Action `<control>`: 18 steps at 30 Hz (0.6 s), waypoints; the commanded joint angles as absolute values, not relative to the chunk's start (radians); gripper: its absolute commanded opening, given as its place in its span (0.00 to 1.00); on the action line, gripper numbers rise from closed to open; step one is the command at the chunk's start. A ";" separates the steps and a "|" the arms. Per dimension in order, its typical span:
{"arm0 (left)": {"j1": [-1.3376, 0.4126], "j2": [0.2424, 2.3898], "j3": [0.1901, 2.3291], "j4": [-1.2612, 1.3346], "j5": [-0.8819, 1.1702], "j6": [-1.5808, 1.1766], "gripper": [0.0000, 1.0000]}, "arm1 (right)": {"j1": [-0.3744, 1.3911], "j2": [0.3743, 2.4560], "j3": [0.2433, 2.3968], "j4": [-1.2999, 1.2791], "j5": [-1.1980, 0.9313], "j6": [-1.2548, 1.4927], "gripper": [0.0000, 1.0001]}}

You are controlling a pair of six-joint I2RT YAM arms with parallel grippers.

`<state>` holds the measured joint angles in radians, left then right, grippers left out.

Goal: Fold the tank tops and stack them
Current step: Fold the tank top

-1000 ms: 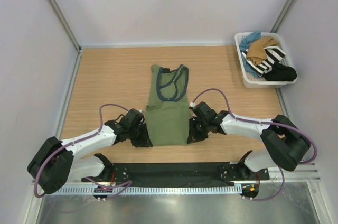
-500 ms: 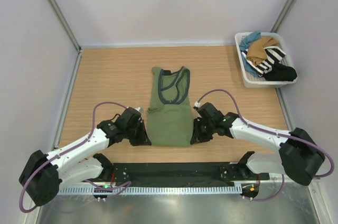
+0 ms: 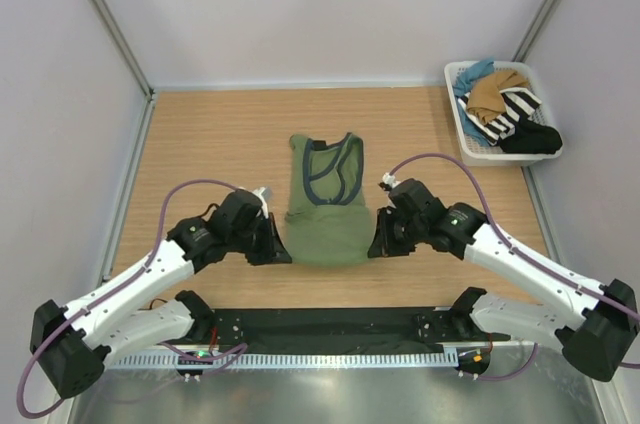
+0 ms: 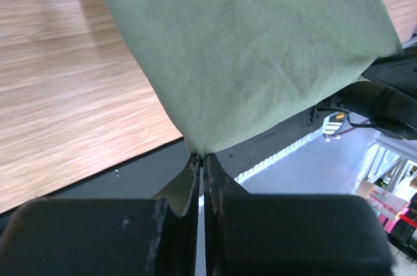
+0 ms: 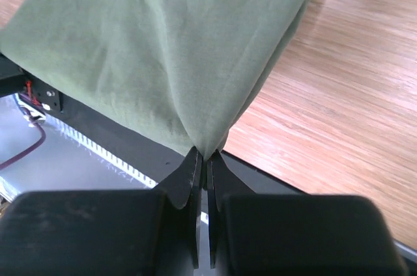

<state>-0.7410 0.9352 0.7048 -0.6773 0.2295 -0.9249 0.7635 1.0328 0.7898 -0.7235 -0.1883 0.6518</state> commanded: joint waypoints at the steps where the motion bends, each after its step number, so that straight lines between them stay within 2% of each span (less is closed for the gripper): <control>1: -0.755 0.902 0.741 -0.750 0.262 -0.940 0.00 | 0.767 0.970 0.845 -0.831 -0.157 0.644 0.02; 12: -0.788 0.815 0.799 -0.769 0.296 -1.014 0.00 | 0.767 0.893 0.943 -0.949 -0.126 0.646 0.01; 18: -0.788 0.841 0.830 -0.678 0.347 -1.042 0.00 | 0.765 0.916 1.029 -0.991 -0.061 0.632 0.01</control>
